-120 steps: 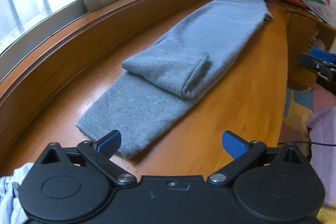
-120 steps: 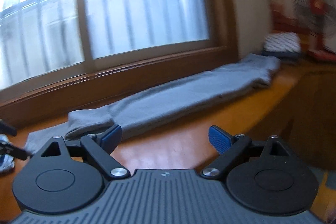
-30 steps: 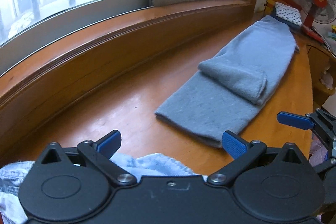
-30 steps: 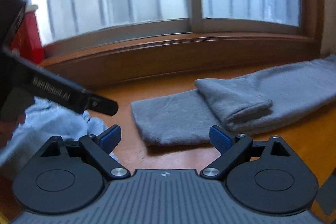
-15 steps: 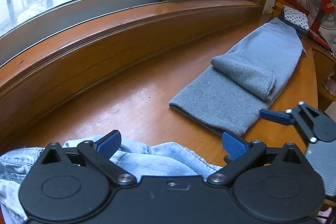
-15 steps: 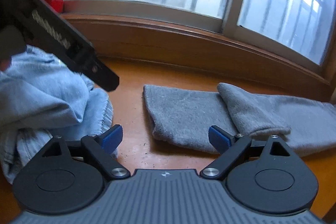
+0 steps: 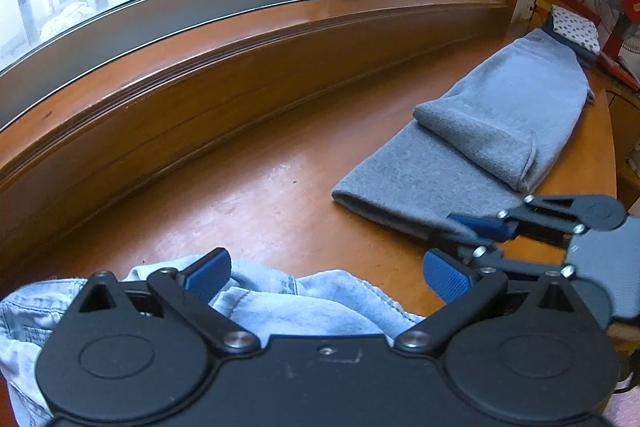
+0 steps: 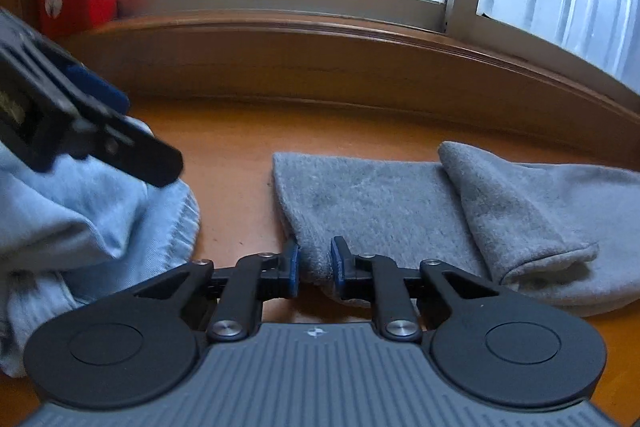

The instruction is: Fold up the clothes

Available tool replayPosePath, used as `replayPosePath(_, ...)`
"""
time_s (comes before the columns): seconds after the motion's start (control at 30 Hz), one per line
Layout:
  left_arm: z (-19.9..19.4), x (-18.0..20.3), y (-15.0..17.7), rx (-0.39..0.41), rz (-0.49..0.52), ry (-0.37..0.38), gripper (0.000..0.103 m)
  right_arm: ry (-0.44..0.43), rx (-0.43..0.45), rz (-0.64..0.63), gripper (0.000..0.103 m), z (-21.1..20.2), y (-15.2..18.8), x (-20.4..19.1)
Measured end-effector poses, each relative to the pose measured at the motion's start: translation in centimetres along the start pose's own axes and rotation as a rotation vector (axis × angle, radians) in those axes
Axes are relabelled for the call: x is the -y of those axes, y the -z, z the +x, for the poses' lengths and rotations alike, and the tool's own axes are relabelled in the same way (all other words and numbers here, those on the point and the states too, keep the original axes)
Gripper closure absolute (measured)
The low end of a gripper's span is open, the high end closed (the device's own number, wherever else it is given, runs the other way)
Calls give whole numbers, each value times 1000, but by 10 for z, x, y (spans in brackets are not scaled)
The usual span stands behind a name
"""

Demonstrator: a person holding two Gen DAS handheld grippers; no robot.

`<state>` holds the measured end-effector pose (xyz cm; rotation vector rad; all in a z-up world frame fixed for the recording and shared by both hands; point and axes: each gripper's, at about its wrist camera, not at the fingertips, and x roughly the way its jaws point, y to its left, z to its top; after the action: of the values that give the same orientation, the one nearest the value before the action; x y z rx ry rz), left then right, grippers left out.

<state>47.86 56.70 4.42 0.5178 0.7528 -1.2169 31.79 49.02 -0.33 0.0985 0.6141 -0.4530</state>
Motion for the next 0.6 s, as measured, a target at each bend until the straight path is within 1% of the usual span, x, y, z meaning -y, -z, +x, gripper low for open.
replayPosePath(0.1,2,7,-3,-10,16,-15,0,-34,58,114,86,-12,-8,18)
replayPosePath(0.2,6,18,-12,-14,39,-23,0,-43,131,238,86,-24,-18,46)
replayPosePath(0.27,10,27,-20,-7,63,-21,0,-52,183,348,86,-33,-24,71)
replayPosePath(0.33,14,40,-31,9,96,-17,0,-46,235,453,86,-41,-27,97)
replayPosePath(0.43,27,61,-51,43,154,1,0,-9,299,601,86,-47,-22,138)
replayPosePath(0.5,37,75,-64,65,194,19,0,27,305,692,88,-43,-11,167)
replayPosePath(0.6,58,95,-85,90,242,59,0,68,248,788,89,-22,8,198)
